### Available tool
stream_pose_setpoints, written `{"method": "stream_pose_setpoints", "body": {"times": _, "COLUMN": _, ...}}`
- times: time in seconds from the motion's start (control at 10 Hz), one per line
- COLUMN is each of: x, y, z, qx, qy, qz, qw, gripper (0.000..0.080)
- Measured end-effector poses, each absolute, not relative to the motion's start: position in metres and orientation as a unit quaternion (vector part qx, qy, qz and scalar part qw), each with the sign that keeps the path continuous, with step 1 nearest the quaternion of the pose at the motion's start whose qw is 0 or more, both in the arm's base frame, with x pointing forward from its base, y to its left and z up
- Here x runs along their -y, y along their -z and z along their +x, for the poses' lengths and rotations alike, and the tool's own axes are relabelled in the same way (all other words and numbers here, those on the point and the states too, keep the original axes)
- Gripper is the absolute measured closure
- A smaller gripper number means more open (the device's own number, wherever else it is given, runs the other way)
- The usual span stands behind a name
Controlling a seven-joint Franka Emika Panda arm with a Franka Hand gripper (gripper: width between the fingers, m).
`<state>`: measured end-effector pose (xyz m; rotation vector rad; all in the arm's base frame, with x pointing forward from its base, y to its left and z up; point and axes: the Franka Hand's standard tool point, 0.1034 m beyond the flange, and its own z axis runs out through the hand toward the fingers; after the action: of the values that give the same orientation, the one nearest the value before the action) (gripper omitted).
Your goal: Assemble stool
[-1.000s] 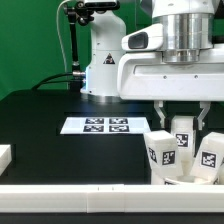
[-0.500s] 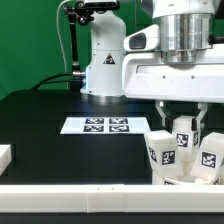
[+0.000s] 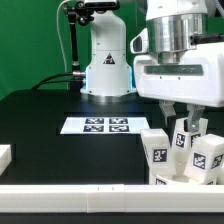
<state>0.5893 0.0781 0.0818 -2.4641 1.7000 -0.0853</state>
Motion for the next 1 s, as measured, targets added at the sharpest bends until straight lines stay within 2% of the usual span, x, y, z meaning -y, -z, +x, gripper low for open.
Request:
{"method": "stream_pose_setpoints", "body": {"times": 0.4, "x": -0.09, "y": -0.082, "z": 0.588, "qx": -0.716, "qy": 0.008, "qz": -0.692, "qw": 0.087, "gripper": 0.0464}}
{"method": "stream_pose_setpoints", "body": {"times": 0.8, "x": -0.098, "y": -0.08, "z": 0.588, "qx": -0.814, "qy": -0.009, "qz": -0.572, "qw": 0.102, "gripper": 0.0464}}
{"method": "stream_pose_setpoints", "body": {"times": 1.0, "x": -0.102, "y": -0.08, "z": 0.587, "qx": -0.848, "qy": -0.019, "qz": -0.52, "qw": 0.104, "gripper": 0.0463}}
